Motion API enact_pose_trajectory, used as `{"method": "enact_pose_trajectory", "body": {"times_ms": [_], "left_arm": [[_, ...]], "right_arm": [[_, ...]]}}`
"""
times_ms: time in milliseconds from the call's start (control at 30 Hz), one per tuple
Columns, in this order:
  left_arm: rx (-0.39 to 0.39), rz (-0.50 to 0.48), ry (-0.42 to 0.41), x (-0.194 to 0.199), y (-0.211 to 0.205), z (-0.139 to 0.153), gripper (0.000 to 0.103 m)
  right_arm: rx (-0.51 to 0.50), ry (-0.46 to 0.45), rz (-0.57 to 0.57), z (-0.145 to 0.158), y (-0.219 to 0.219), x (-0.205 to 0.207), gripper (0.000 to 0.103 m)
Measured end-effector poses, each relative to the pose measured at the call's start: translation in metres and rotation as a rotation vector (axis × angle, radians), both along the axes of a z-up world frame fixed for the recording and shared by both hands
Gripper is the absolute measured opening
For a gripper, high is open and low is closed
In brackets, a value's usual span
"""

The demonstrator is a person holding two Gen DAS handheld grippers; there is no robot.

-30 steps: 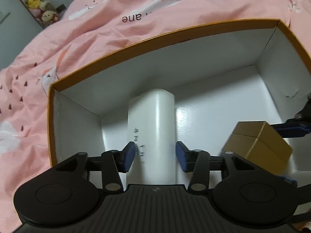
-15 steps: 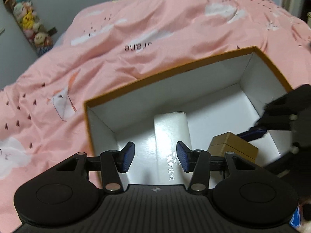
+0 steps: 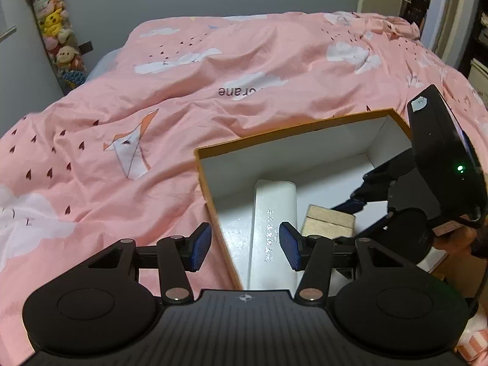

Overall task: Organize objects
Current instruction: 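Lower the gold cube box into the orange box beside the white case with the right tool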

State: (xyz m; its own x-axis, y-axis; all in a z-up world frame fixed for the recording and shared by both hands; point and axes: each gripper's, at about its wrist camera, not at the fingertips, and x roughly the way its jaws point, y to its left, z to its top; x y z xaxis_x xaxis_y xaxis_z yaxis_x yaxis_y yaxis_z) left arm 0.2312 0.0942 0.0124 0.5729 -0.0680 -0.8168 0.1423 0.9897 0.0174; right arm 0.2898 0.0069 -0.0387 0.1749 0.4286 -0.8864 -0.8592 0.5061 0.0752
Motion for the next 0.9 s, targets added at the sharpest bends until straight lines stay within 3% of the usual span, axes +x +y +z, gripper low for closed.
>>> {"method": "enact_pose_trajectory", "body": {"times_ms": [167,500,700,900], "left_arm": [[-0.049,0.040,0.015,-0.002,0.015,-0.003,0.061],[-0.107,0.075,0.041,0.002,0.035,-0.005,0.058],[-0.096,0.064,0.073,0.009,0.043,0.001,0.058],[-0.098,0.051,0.077,0.010,0.046,0.002,0.058]], "right_arm": [[-0.020,-0.108,0.031,0.003,0.020,-0.003,0.047],[-0.086,-0.144,-0.075,0.008,0.014,0.027,0.047],[-0.074,-0.063,-0.223,0.011,0.020,0.050,0.047],[-0.027,0.000,-0.276,0.013,0.033,0.054,0.047]]}}
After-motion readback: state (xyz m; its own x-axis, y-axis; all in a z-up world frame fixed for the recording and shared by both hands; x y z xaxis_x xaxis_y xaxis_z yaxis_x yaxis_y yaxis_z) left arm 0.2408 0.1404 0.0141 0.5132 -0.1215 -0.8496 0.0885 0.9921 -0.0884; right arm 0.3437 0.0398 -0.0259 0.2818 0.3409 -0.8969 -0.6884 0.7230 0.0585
